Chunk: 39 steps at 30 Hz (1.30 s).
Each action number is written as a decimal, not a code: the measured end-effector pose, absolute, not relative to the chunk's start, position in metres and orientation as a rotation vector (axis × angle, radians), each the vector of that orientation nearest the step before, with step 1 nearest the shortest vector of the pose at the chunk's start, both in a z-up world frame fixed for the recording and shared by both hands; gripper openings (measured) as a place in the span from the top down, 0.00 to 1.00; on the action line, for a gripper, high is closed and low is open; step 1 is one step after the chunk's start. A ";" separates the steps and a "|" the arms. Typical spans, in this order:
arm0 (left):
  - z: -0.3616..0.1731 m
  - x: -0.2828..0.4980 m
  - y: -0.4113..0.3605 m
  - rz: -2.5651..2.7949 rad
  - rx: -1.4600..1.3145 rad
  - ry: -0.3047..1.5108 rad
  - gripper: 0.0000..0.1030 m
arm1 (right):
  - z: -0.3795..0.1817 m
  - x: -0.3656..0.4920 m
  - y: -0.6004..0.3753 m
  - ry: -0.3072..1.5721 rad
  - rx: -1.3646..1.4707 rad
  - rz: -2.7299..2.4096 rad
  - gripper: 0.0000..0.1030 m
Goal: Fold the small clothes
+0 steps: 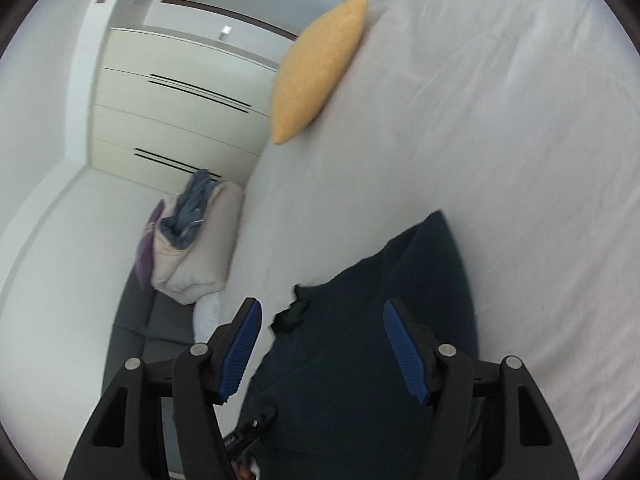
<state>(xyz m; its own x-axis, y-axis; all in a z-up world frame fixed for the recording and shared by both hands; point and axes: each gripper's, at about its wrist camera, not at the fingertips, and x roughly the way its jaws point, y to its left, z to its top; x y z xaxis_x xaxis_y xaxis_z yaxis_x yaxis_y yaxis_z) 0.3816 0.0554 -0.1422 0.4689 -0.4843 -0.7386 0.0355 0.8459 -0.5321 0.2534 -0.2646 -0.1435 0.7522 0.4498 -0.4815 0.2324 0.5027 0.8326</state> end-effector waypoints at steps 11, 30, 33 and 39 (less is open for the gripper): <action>-0.151 0.348 0.058 -0.324 -0.466 1.047 0.89 | -0.166 0.238 -0.258 0.886 0.995 0.153 0.37; -0.115 0.240 0.136 -0.229 -0.736 0.863 0.38 | -0.127 0.138 -0.199 0.839 0.831 0.145 0.27; -0.105 0.189 0.195 -0.103 -0.876 0.703 0.09 | -0.112 0.114 -0.175 0.794 0.829 0.199 0.25; -0.128 0.116 0.316 0.100 -1.171 0.557 0.09 | -0.111 0.091 -0.122 0.833 0.835 0.288 0.26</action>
